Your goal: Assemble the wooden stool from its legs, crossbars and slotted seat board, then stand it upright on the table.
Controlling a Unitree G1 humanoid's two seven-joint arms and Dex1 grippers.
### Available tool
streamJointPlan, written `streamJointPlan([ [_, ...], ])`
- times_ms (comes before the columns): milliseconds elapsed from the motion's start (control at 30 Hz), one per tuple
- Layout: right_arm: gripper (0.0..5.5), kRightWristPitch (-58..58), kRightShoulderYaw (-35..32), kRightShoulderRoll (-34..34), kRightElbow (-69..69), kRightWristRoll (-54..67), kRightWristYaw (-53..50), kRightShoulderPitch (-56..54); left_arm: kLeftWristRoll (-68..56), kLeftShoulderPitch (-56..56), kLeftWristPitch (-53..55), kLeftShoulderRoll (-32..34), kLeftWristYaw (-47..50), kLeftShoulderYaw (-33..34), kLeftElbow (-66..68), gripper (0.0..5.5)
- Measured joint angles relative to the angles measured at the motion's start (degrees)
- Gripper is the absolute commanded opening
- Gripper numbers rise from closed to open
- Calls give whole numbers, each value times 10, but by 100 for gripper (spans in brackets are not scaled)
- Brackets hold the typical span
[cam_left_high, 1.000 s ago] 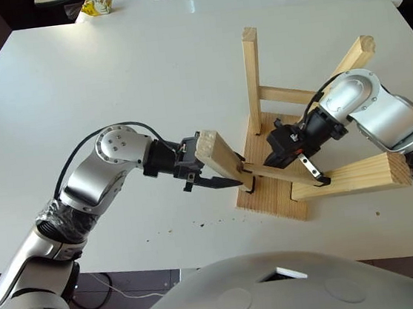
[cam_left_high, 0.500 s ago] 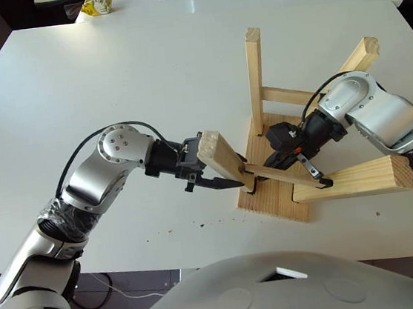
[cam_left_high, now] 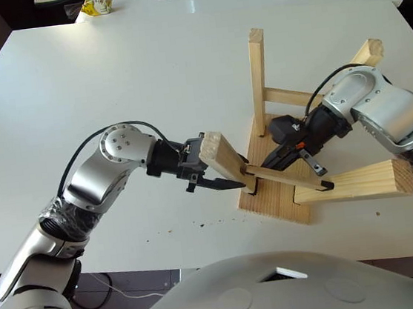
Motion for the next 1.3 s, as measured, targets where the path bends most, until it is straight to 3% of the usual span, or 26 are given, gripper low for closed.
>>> streamJointPlan([
  [867,3,-105,21,-12,30,-86,-1,-1,7,-24,-1,-4,1,-19,3,207],
  [967,3,-110,-29,-16,34,-88,-35,-1,7,-23,-1,-5,4,-20,3,207],
  [1300,3,-25,-317,-70,-106,58,-127,86,7,-14,-4,-5,13,-20,0,207],
])
